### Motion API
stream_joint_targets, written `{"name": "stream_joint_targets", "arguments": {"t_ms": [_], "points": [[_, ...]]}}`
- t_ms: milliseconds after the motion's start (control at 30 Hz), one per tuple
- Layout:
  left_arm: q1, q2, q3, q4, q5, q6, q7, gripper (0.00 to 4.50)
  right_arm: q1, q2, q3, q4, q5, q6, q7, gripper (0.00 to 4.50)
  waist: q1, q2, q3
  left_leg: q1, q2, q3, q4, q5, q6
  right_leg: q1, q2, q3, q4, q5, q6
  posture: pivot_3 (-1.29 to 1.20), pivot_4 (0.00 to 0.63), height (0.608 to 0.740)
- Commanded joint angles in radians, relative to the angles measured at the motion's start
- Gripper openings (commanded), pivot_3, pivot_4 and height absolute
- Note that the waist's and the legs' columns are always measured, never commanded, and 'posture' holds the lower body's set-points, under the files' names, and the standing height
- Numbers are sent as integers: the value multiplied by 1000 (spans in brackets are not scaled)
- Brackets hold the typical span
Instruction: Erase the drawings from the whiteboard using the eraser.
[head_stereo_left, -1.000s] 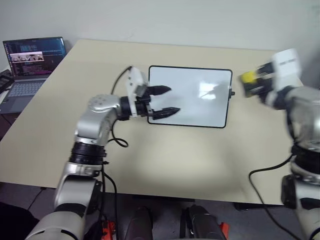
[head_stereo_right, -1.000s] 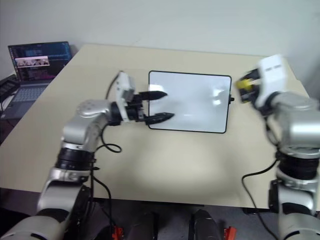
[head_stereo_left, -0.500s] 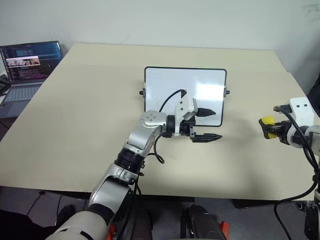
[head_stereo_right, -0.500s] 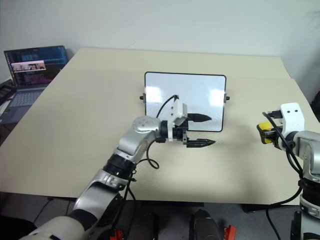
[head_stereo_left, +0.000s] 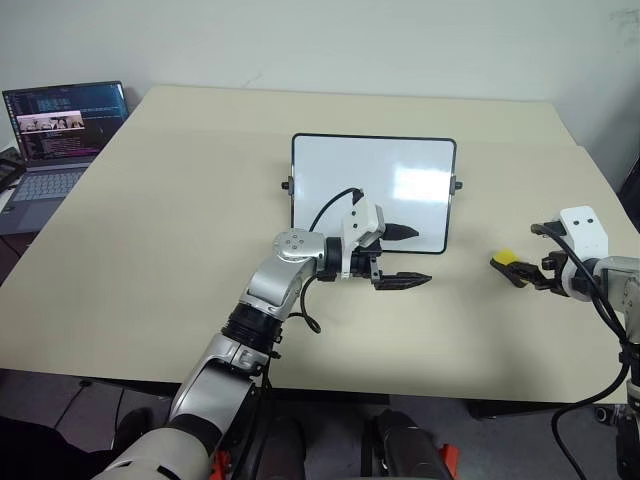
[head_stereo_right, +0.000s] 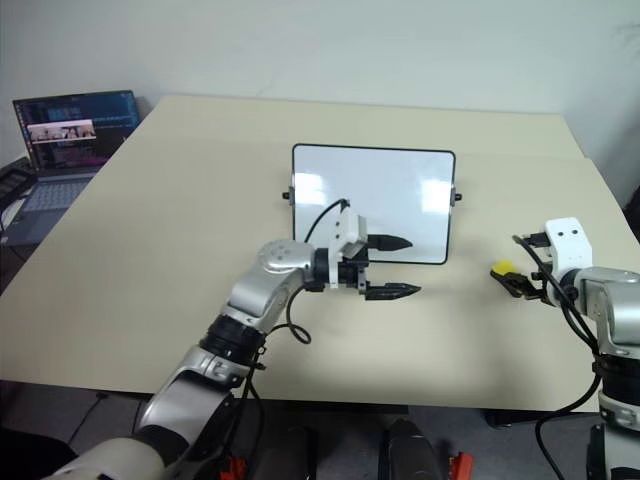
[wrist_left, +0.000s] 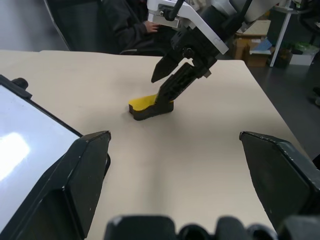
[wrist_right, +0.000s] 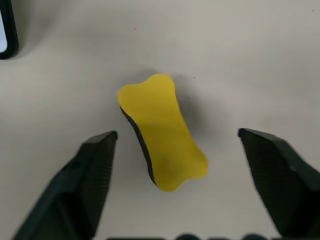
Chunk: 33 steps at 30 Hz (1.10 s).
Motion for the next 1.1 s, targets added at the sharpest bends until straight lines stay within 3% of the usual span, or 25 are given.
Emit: {"name": "stream_joint_targets", "arguments": {"t_ms": [33, 167, 300, 433, 633, 867, 1100], "points": [[-12, -2, 17, -48, -9, 0, 10, 4500, -33, -26, -22, -16, 23, -13, -4, 4468, 0, 0, 0, 0, 0, 0, 0, 0, 0, 0, 0, 0, 0, 0, 0, 0, 150, 740], [-12, 6, 40, -65, -22, 16, 28, 4500, -64, -21, -57, -52, 49, -39, -13, 4468, 0, 0, 0, 0, 0, 0, 0, 0, 0, 0, 0, 0, 0, 0, 0, 0, 150, 740], [-21, 34, 128, -94, -55, 43, 99, 4500, -141, 82, -137, -57, 54, -152, -105, 4468, -6, 1, 0, 0, 0, 0, 0, 0, 0, 0, 0, 0, 1, 0, 0, 0, 150, 740], [-34, 73, 295, -103, -60, 34, 299, 4500, -145, 248, -145, 13, 6, -421, -252, 4468, -9, 0, 0, 4, 1, -1, 0, 0, 0, 4, 1, 0, 1, 0, 0, 0, 150, 740], [22, 142, 490, -109, -5, -16, 610, 4500, -110, 423, -81, 166, -37, -765, -341, 4468, -6, 1, 0, 5, 1, -1, 0, 0, 0, 5, 0, -1, 0, 0, 0, 0, 150, 740], [166, 178, 522, -93, 36, -84, 696, 4500, -99, 497, -52, 385, -53, -1009, -381, 4468, 5, 1, -1, 6, 1, -1, 0, 0, -1, 7, -1, -2, 1, 1, 0, 0, 150, 740], [196, 165, 502, 41, 61, -159, 711, 4500, -122, 512, -42, 503, -42, -1110, -384, 4468, 0, 1, -1, 12, 1, -1, 0, 0, -1, 12, -1, -2, 1, 1, 0, 0, 150, 740]]}}
